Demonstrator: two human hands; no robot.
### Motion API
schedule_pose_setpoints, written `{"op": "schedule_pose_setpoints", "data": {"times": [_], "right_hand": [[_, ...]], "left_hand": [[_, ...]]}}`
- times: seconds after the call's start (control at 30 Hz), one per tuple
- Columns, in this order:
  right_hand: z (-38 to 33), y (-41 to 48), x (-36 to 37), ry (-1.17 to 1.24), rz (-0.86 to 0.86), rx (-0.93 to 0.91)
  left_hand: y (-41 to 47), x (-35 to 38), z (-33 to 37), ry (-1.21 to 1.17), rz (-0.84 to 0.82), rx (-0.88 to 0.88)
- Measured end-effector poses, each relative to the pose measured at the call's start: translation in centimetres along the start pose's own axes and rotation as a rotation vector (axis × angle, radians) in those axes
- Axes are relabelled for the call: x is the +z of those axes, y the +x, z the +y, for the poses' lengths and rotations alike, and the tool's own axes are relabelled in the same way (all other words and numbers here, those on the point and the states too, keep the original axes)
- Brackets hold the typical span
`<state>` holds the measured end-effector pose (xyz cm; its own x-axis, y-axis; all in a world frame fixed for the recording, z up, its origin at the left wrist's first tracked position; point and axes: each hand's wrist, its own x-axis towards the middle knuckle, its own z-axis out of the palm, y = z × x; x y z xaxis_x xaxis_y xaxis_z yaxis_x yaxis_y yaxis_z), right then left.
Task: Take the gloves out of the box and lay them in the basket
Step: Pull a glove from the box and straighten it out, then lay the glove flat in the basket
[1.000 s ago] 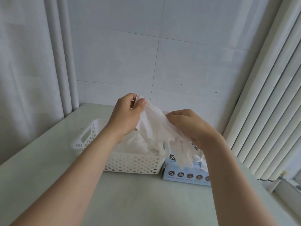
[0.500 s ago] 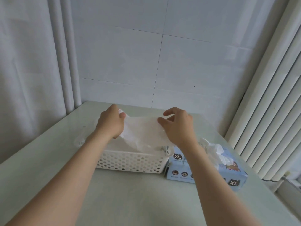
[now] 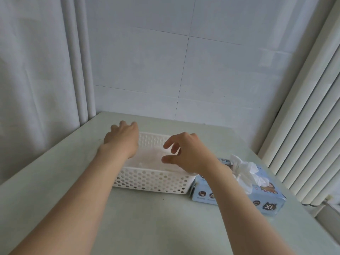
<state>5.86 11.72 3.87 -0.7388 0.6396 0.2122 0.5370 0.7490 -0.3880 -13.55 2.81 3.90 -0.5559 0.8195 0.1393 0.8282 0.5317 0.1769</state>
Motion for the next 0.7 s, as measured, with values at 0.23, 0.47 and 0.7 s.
{"op": "schedule_pose_setpoints", "data": {"times": [0.23,0.47,0.7], "right_hand": [[-0.1,-0.1,0.6,-0.059,-0.109,-0.037],[0.0,-0.2,0.6,-0.005,-0.110,-0.020],[0.6,-2.0,-0.9,0.124,0.246,-0.022]], "left_hand": [[-1.2,-1.1,2.1,-0.096,-0.517,0.173],[-1.6,-0.8,2.9,0.026,-0.539,0.157],[-3.2,-1.7,6.7,-0.053,-0.203,0.321]]}}
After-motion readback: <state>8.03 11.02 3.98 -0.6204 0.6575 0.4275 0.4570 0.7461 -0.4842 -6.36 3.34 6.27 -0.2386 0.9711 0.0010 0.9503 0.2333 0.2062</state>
